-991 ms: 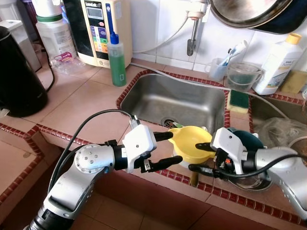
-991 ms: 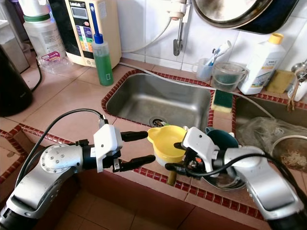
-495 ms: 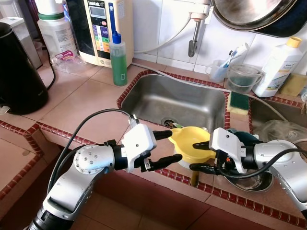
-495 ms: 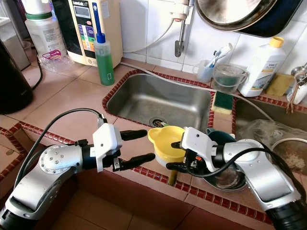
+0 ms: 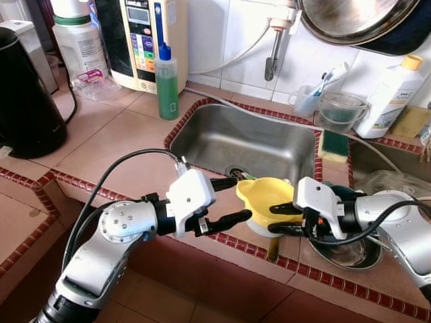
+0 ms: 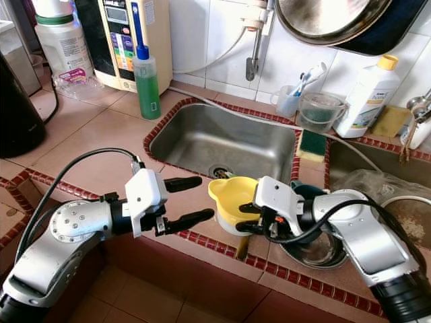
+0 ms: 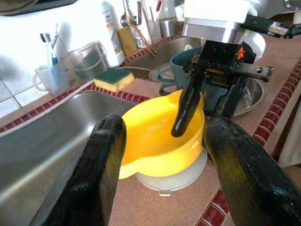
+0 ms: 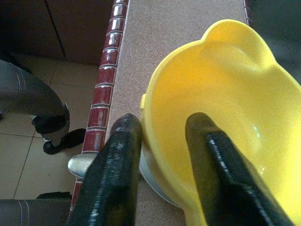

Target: Kitchen organization

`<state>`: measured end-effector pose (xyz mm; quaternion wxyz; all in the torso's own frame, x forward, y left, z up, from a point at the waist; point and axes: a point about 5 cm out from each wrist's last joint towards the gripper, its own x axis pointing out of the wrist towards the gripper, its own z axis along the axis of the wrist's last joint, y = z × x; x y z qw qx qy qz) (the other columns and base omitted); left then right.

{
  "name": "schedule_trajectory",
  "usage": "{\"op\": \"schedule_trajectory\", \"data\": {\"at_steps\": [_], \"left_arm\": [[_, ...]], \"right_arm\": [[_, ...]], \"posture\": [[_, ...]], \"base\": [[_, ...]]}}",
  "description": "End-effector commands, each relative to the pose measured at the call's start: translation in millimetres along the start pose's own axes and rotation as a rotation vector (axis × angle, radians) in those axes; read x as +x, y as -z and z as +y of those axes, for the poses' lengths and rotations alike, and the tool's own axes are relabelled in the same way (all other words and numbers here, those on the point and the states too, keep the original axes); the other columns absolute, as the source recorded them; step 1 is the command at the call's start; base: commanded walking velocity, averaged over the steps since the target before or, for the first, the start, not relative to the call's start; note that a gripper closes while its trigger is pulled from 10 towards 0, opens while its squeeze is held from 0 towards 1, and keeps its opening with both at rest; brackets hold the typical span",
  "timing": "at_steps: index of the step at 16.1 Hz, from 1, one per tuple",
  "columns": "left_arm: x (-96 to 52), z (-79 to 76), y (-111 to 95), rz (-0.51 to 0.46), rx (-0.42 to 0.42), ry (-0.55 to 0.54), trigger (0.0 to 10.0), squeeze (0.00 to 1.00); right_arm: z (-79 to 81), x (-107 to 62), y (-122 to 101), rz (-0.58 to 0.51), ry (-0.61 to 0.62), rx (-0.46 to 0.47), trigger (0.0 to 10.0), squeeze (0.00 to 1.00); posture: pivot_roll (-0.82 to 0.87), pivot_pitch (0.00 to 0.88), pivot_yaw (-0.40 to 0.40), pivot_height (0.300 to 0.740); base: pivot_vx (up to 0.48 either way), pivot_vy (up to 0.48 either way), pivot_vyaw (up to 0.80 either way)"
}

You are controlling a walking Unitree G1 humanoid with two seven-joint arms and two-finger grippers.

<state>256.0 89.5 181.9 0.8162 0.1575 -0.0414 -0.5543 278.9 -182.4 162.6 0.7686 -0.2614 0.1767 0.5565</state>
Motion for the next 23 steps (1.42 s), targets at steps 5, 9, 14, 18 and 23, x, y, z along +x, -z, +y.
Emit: {"op": "schedule_trajectory", "data": {"at_steps": [5, 9, 14, 18, 23], "left_arm": [[-0.7, 2.8, -7, -0.006, 0.025, -0.013, 10.0, 0.0], [-1.2, 4.6, -7, -0.005, 0.026, -0.02, 10.0, 0.0], [-2.4, 6.6, -7, -0.002, 0.03, -0.024, 10.0, 0.0], [-2.9, 7.4, -7, 0.003, 0.035, -0.022, 10.0, 0.0], [-1.4, 9.5, -8, 0.001, 0.048, -0.019, 10.0, 0.0]], "right_arm": [[-3.4, 0.3, -4, 0.001, -0.034, -0.017, 0.0, 0.0], [-4.0, 0.6, -5, -0.001, -0.064, -0.011, 0.0, 0.0], [-4.9, 2.6, -8, -0.019, -0.075, -0.01, 0.0, 0.0], [-5.5, -1.4, -15, -0.051, -0.105, 0.006, 0.0, 0.0], [-15.5, -7.8, -30, -0.109, -0.106, 0.004, 0.0, 0.0]], "posture": [[-0.09, 0.026, -0.073, 0.736], [-0.09, 0.027, -0.075, 0.736], [-0.09, 0.024, -0.073, 0.736], [-0.09, 0.016, -0.07, 0.736], [-0.09, 0.0, -0.068, 0.736]], "base": [[0.0, 0.0, 0.0], [0.0, 0.0, 0.0], [0.0, 0.0, 0.0], [0.0, 0.0, 0.0], [0.0, 0.0, 0.0]]}}
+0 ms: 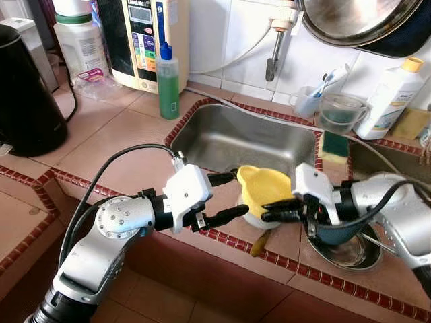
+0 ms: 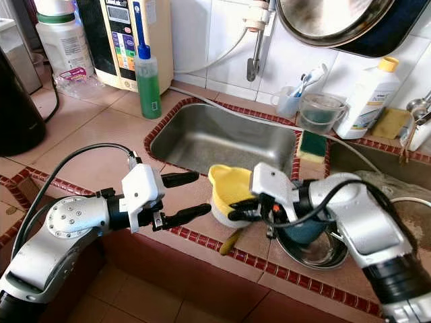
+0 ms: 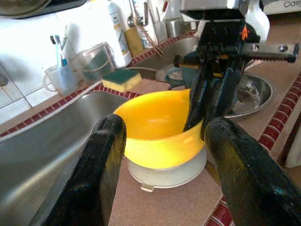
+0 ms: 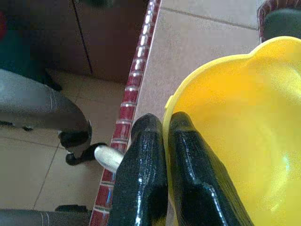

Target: Kitchen organization

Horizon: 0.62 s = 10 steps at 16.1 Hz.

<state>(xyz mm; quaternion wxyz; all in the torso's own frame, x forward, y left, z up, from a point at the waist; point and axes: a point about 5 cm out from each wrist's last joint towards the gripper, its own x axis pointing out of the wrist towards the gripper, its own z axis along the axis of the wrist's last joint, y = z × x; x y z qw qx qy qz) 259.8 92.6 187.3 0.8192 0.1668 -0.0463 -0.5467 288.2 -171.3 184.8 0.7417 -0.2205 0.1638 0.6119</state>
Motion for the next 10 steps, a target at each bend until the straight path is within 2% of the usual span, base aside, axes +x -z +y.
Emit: {"op": "schedule_trajectory", "data": {"at_steps": [1, 6, 7, 10], "left_arm": [[0.9, 3.8, -4, -0.004, 0.03, -0.002, 10.0, 0.0], [2.0, 6.1, -5, -0.007, 0.041, -0.005, 10.0, 0.0], [1.3, 10.4, -6, -0.012, 0.044, -0.031, 10.0, 0.0], [-0.3, 23.6, -7, -0.033, 0.004, -0.118, 10.0, 0.0]], "right_arm": [[-5.3, -8.2, -10, -0.034, 0.015, -0.014, 0.0, 0.0], [-17.1, -9.7, -26, -0.141, 0.062, -0.008, 0.0, 0.0], [-24.3, -7.9, -32, -0.218, 0.122, 0.011, 0.0, 0.0], [-36.3, -6.5, -41, -0.35, 0.254, 0.049, 0.0, 0.0]], "posture": [[-0.09, 0.0, -0.069, 0.736], [-0.08, 0.0, -0.074, 0.736], [-0.08, 0.0, -0.077, 0.736], [-0.08, 0.0, -0.077, 0.736]], "base": [[0.0, 0.0, 0.0], [0.0, 0.0, 0.0], [0.0, 0.0, 0.0], [0.0, 0.0, 0.0]]}}
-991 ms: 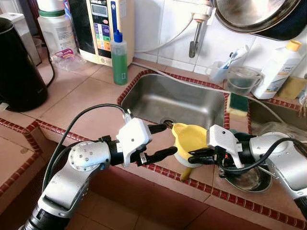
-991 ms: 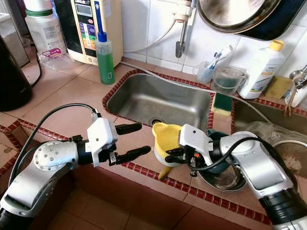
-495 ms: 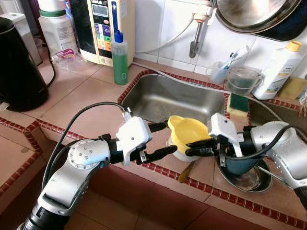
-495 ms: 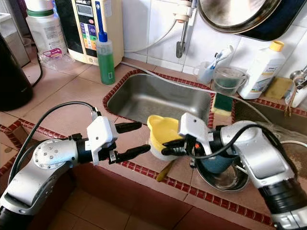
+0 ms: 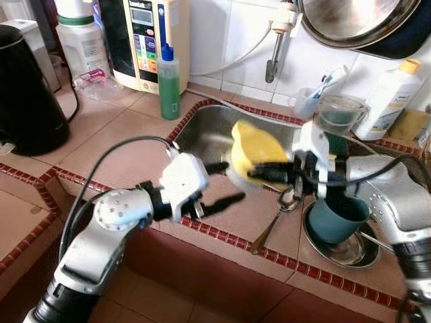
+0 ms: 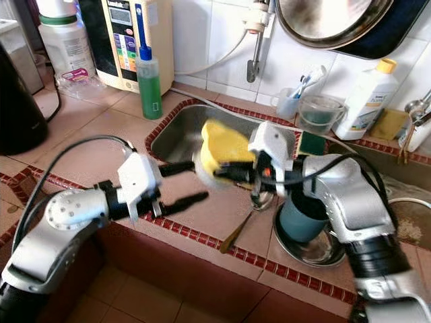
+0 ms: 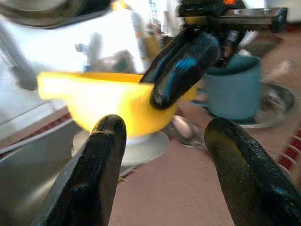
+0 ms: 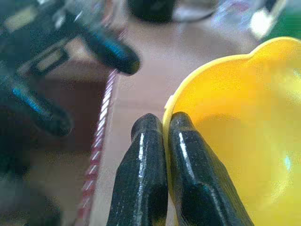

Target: Kitchen organization

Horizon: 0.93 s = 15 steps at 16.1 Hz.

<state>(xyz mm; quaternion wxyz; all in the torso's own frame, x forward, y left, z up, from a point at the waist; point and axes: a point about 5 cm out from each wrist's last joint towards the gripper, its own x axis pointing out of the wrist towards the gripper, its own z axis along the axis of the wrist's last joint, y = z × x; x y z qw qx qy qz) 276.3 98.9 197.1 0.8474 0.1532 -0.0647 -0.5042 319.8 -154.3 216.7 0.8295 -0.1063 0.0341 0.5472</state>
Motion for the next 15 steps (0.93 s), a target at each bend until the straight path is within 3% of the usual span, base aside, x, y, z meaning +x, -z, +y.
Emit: {"op": "schedule_trajectory", "data": {"at_steps": [1, 2, 3, 4, 8, 12, 15], "left_arm": [[0.2, 11.7, -6, -0.024, -0.028, -0.067, 10.0, 0.0], [-0.1, 18.7, -9, -0.054, -0.074, -0.109, 10.0, 0.0], [-0.4, 21.0, -10, -0.064, -0.088, -0.125, 10.0, 0.0], [-0.5, 25.4, -12, -0.083, -0.114, -0.157, 10.0, 0.0], [3.0, 35.8, -10, -0.096, -0.165, -0.251, 10.0, 0.0], [24.1, 32.1, -12, -0.108, -0.222, -0.309, 10.0, 0.0], [36.2, 35.9, -12, -0.086, -0.272, -0.389, 10.0, 0.0]], "right_arm": [[-14.4, -4.1, -13, -0.096, 0.147, 0.003, 0.0, 0.0], [-24.0, -2.7, -15, -0.168, 0.267, 0.03, 1.9, 0.0], [-29.2, -3.0, -15, -0.187, 0.328, 0.043, 10.0, 0.0], [-39.2, -3.8, -14, -0.215, 0.423, 0.084, 10.0, 0.0], [-54.5, -7.2, -12, -0.286, 0.579, 0.179, 10.0, 0.0], [-73.8, -13.5, 1, -0.269, 0.734, 0.279, 10.0, 0.0], [-84.0, -18.2, 3, -0.237, 0.839, 0.275, 10.0, 0.0]], "posture": [[-0.09, 0.0, -0.077, 0.736], [-0.08, 0.0, -0.074, 0.736], [-0.09, 0.0, -0.072, 0.736], [-0.09, 0.0, -0.07, 0.736], [-0.09, 0.0, -0.066, 0.736], [-0.09, 0.0, -0.063, 0.736], [-0.1, 0.0, -0.058, 0.736]], "base": [[0.0, 0.0, 0.0], [0.0, 0.0, 0.0], [0.0, 0.0, 0.0], [0.0, 0.0, 0.0], [0.0, 0.0, 0.0], [0.0, 0.0, 0.0], [0.0, 0.0, 0.0]]}}
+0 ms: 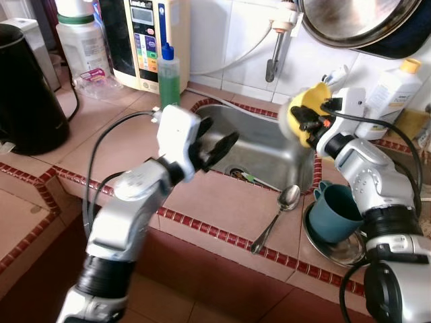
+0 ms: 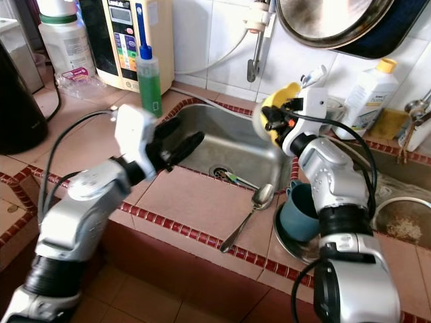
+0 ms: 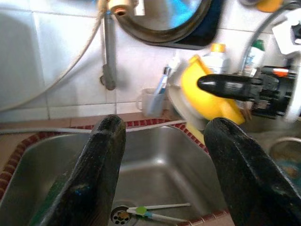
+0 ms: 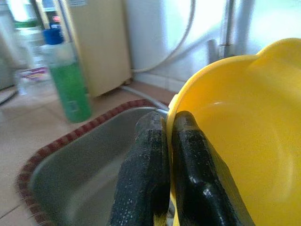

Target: Kitchen organization

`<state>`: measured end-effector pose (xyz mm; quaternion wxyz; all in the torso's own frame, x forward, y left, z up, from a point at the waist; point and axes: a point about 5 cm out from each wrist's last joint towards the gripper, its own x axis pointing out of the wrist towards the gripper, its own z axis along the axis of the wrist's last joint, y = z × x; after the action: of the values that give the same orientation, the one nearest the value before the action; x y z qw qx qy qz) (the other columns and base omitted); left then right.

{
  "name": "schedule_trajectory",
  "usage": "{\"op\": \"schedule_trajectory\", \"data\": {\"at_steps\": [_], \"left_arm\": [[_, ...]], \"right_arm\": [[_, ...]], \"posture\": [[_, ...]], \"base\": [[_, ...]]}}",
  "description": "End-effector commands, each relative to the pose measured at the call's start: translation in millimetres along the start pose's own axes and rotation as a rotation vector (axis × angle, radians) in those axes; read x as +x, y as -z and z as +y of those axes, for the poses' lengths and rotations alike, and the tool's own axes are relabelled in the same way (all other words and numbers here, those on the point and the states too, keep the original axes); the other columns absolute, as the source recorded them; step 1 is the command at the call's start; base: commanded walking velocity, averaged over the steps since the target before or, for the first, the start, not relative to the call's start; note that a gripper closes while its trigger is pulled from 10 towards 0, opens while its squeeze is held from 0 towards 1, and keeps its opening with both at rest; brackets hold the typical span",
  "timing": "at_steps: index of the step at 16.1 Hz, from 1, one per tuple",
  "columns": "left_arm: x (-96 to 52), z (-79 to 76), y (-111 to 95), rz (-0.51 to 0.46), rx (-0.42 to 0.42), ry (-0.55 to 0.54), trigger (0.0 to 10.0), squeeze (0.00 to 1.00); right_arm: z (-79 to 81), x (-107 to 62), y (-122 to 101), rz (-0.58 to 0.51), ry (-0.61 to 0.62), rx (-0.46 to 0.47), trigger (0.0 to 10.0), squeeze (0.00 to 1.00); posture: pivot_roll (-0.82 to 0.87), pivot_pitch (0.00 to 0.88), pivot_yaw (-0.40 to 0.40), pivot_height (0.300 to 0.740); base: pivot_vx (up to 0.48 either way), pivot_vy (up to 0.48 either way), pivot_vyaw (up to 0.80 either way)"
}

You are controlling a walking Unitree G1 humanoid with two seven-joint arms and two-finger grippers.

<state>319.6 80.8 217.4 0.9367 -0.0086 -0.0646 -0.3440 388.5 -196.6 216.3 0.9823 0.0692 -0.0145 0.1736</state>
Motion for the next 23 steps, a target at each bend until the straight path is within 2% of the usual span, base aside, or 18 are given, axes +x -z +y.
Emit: {"op": "schedule_trajectory", "data": {"at_steps": [1, 2, 3, 4, 5, 7, 10, 12, 16, 21, 23], "left_arm": [[4.2, 4.7, 0, 0.018, -0.008, -0.053, 10.0, 0.0], [8.6, 17.3, 1, 0.034, -0.027, -0.17, 10.0, 0.0], [9.2, 23.1, 2, 0.039, -0.026, -0.219, 10.0, 0.0], [8.9, 24.2, 3, 0.042, -0.014, -0.219, 10.0, 0.0], [8.4, 22.0, 2, 0.038, -0.022, -0.189, 10.0, 0.0], [6.9, 17.4, 0, 0.029, 0.025, -0.141, 10.0, 0.0], [2.9, 16.0, -1, 0.043, 0.047, -0.092, 10.0, 0.0], [2.1, 16.9, -2, 0.048, 0.055, -0.084, 10.0, 0.0], [-0.6, 17.3, -5, 0.05, 0.05, -0.083, 10.0, 0.0], [-5.4, 5.1, -13, 0.057, 0.026, 0.014, 10.0, 0.0], [-6.8, -6.6, -16, 0.09, 0.032, 0.104, 10.0, 0.0]], "right_arm": [[-5.6, 1.1, -13, -0.046, 0.045, -0.019, 10.0, 0.0], [-4.7, 2.8, -14, -0.077, 0.083, -0.02, 10.0, 0.0], [-2.8, 3.8, -14, -0.088, 0.081, -0.015, 10.0, 0.0], [-0.2, 4.6, -14, -0.095, 0.063, 0.002, 10.0, 0.0], [1.8, 5.6, -13, -0.089, 0.048, 0.017, 10.0, 0.0], [2.5, 6.7, -9, -0.067, 0.03, 0.011, 10.0, 0.0], [-4.9, 6.5, -6, -0.016, 0.04, 0.003, 10.0, 0.0], [-10.4, 7.4, -7, 0.002, 0.061, -0.004, 10.0, 0.0], [-9.7, 11.4, -10, 0.017, 0.047, -0.039, 10.0, 0.0], [-5.2, 18.0, -24, 0.031, -0.01, -0.135, 10.0, 0.0], [-6.6, 20.7, -34, 0.043, -0.023, -0.176, 10.0, 0.0]], "posture": [[-0.1, 0.0, -0.057, 0.736], [-0.1, 0.0, -0.054, 0.736], [-0.1, 0.0, -0.054, 0.736], [-0.1, 0.0, -0.052, 0.736], [-0.1, 0.0, -0.051, 0.736], [-0.1, 0.0, -0.051, 0.736], [-0.09, 0.014, -0.054, 0.736], [-0.09, 0.024, -0.055, 0.736], [-0.08, 0.062, -0.058, 0.736], [-0.09, 0.184, -0.058, 0.736], [-0.09, 0.227, -0.057, 0.736]], "base": [[0.0, 0.0, 0.0], [0.0, 0.0, 0.0], [0.0, 0.0, 0.0], [0.0, 0.0, 0.0], [0.0, 0.0, 0.0], [0.0, 0.0, 0.0], [0.0, 0.0, 0.0], [0.0, 0.0, 0.0], [0.0, 0.0, 0.0], [0.0, 0.0, 0.0], [0.0, 0.0, 0.0]]}}
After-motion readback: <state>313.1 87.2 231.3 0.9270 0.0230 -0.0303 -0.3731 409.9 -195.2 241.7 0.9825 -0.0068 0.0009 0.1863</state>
